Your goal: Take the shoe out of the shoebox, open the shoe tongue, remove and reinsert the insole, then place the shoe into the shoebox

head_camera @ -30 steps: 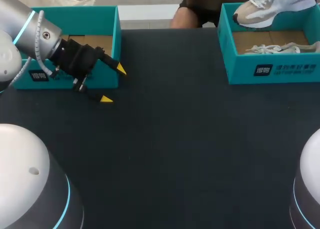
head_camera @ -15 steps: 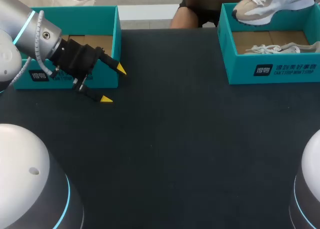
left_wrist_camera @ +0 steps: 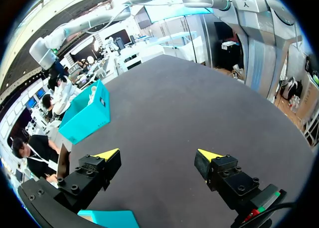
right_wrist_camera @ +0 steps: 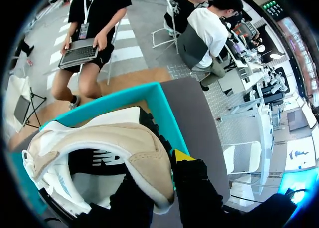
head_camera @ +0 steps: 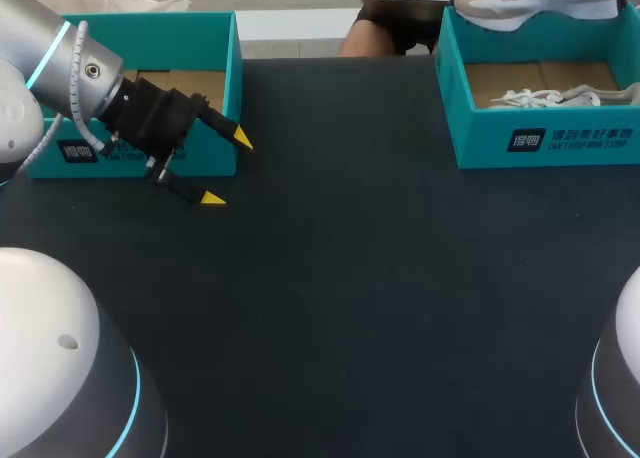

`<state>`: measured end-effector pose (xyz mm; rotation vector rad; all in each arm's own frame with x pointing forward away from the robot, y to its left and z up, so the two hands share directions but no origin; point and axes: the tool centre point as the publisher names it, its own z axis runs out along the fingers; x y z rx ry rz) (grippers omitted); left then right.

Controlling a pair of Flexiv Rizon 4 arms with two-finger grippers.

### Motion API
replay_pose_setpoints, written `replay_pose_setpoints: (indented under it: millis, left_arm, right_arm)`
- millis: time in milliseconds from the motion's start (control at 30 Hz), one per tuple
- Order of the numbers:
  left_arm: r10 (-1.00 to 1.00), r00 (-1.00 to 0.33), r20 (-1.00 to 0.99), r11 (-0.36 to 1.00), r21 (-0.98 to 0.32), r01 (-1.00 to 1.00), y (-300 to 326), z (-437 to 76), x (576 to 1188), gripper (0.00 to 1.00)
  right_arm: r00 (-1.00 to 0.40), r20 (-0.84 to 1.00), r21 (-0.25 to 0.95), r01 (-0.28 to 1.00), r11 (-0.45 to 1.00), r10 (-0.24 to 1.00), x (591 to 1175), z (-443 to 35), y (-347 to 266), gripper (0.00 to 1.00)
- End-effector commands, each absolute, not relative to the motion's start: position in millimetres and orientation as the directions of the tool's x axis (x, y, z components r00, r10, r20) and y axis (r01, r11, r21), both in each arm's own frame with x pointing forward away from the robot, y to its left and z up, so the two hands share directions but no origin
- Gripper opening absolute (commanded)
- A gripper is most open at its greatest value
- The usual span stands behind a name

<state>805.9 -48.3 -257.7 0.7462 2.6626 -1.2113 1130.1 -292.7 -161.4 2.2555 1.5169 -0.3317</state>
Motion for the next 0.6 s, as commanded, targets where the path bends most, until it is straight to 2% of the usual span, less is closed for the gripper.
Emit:
replay_pose_setpoints:
  millis: [33, 600]
  left_arm:
    - [0.386, -0.871, -0.305, 0.559, -0.673, 0.484, -48, -258, 806, 1.0]
    - [0.386, -0.871, -0.305, 0.559, -0.673, 0.484, -48, -258, 806, 1.0]
  right_arm:
    - [0.391, -0.406, 0.21, 0.92, -0.332, 0.826, 1125, -164, -297, 0.0]
    - [0.397, -0.39, 0.177, 0.918, -0.355, 0.831, 1119, -192, -309, 0.0]
